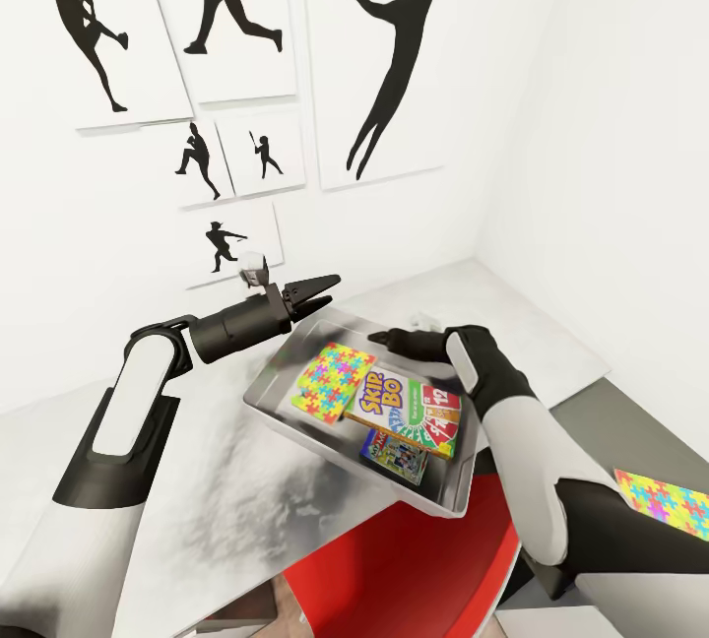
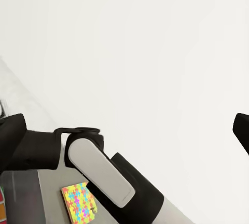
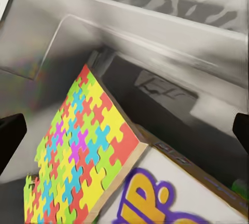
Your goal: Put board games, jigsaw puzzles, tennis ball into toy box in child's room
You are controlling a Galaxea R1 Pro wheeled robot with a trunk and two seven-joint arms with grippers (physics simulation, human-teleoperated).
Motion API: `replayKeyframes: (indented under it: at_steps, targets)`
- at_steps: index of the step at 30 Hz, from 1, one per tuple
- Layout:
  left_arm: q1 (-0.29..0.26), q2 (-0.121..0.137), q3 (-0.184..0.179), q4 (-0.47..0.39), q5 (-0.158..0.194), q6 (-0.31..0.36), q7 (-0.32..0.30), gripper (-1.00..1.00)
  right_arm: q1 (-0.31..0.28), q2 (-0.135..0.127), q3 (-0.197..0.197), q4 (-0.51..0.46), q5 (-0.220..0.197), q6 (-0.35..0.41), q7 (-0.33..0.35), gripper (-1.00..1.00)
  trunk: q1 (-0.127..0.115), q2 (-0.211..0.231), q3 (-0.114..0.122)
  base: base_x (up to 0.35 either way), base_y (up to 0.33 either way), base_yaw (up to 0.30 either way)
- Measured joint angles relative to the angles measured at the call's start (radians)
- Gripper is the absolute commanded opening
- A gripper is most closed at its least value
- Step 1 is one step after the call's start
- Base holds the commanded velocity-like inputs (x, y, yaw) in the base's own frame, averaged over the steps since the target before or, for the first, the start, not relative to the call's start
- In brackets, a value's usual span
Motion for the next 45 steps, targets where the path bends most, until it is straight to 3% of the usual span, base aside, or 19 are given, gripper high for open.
replayKeyframes:
  at_steps: [4, 11, 23, 30, 34, 35, 39, 42, 43, 45]
  targets:
    - [0.000, 0.000, 0.000, 0.000, 0.000, 0.000, 0.000, 1.00, 0.028, -0.001, -0.001, -0.064, 0.000, 0.038, 0.001, 1.00, 0.000, 0.000, 0.000, 0.000, 0.000, 0.000]
    - [-0.001, -0.001, 0.000, 0.000, 0.000, 0.000, 0.000, 1.00, 0.132, -0.003, -0.004, -0.274, 0.002, 0.160, 0.001, 1.00, 0.000, 0.000, 0.000, 0.000, 0.000, 0.000]
    - [-0.004, -0.003, -0.001, 0.000, 0.000, 0.000, 0.000, 1.00, 0.245, -0.014, -0.005, -0.440, 0.001, 0.226, 0.003, 1.00, 0.000, 0.000, 0.000, 0.000, 0.000, 0.000]
    - [0.002, -0.002, -0.002, 0.000, 0.000, 0.000, -0.003, 1.00, 0.350, -0.020, -0.005, -0.634, -0.001, 0.282, 0.006, 1.00, 0.000, 0.000, 0.000, 0.000, 0.000, 0.000]
    - [0.013, -0.008, -0.003, 0.000, 0.000, -0.001, -0.014, 1.00, 0.461, -0.026, -0.005, -0.831, -0.003, 0.309, 0.010, 1.00, 0.000, 0.000, 0.000, 0.000, 0.000, 0.000]
    - [0.013, -0.008, -0.003, 0.000, 0.000, -0.001, -0.014, 1.00, 0.462, -0.026, -0.005, -0.833, -0.003, 0.309, 0.010, 1.00, 0.000, 0.000, 0.000, 0.000, 0.000, 0.000]
    - [0.021, -0.035, -0.014, 0.000, -0.002, -0.004, -0.010, 1.00, 0.526, -0.047, -0.011, -0.925, -0.004, 0.317, 0.024, 1.00, 0.000, 0.000, 0.000, 0.000, 0.000, 0.000]
    - [0.046, -0.061, -0.034, 0.000, -0.008, -0.008, 0.002, 1.00, 0.557, -0.099, -0.015, -0.970, -0.005, 0.317, 0.082, 1.00, 0.000, 0.000, 0.000, 0.000, 0.000, 0.000]
    - [0.046, -0.061, -0.034, 0.000, -0.008, -0.008, 0.002, 1.00, 0.557, -0.099, -0.015, -0.970, -0.006, 0.317, 0.082, 1.00, 0.000, 0.000, 0.000, 0.000, 0.000, 0.000]
    - [0.068, -0.073, -0.049, 0.000, -0.010, -0.011, 0.018, 1.00, 0.567, -0.139, -0.018, -0.987, -0.005, 0.312, 0.143, 1.00, 0.000, 0.000, 0.000, 0.000, 0.000, 0.000]
